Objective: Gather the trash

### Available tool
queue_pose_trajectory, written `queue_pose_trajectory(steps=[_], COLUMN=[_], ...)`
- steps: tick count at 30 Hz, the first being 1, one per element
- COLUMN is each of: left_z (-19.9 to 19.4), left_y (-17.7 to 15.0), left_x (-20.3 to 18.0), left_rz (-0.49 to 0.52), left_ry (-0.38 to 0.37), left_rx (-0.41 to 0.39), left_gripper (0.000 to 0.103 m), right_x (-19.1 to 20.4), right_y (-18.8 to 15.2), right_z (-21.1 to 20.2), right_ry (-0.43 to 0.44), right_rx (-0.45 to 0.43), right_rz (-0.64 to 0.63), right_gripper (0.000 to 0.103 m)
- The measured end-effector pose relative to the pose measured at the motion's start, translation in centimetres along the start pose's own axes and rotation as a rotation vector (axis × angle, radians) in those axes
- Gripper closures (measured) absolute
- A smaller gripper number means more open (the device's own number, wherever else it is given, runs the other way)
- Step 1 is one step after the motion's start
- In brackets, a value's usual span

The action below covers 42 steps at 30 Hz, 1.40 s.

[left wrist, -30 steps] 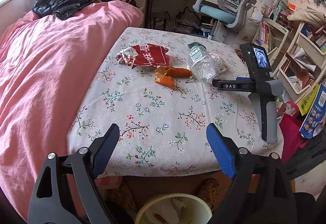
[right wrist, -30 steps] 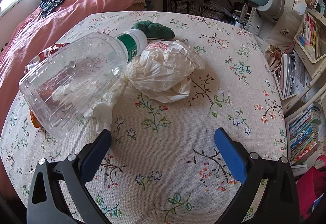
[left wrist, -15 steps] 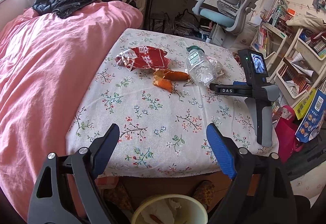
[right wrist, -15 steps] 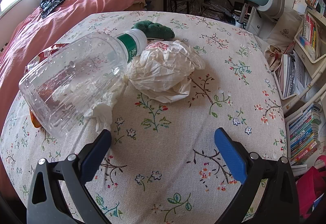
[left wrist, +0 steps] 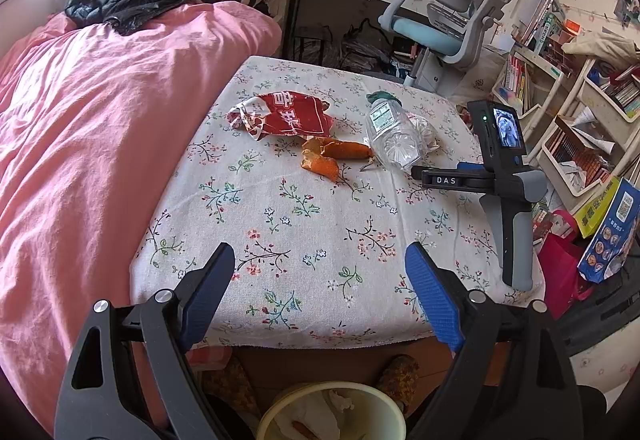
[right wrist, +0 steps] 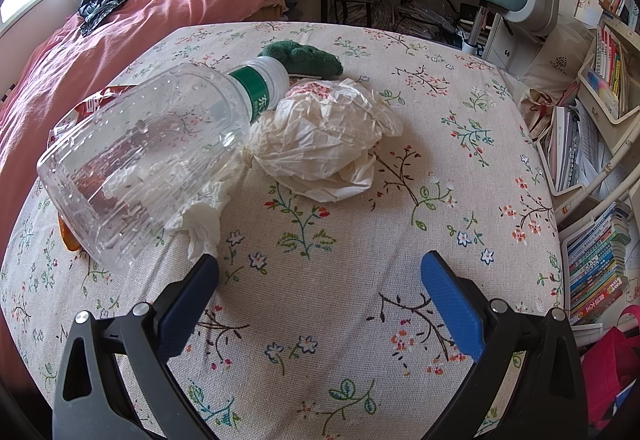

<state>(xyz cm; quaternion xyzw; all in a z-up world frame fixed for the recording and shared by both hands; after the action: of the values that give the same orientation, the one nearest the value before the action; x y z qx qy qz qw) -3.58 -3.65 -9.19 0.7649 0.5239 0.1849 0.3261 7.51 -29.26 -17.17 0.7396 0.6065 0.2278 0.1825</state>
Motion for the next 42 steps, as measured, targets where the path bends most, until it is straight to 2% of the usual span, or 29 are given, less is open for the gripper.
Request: queue_pose_trajectory(steps=[42], left_z=[0.43], left_y=[-0.14], left_x=[0.02], left_rz=[-0.001], left_ry=[0.004], left_rx=[0.011], left_gripper=[0.019], right_x=[0.02], right_y=[0.0], right_z=[0.01], right_ry=[0.0], right_rx=[0.0], right_rz=[0.0], right_gripper=[0.007])
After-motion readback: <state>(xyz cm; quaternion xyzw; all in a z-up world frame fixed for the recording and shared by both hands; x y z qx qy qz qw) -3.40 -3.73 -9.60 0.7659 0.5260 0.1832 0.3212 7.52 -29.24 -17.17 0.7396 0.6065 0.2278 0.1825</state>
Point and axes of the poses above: each gripper's, at about its wrist camera, not at the fingertips, and z roughly the way its jaws point, x to its left, y to its top, the point moved 6 cm from there along z, roughly the way its jaws point, and after that the axes turned 11 degrees about z, right-handed, at the moved point
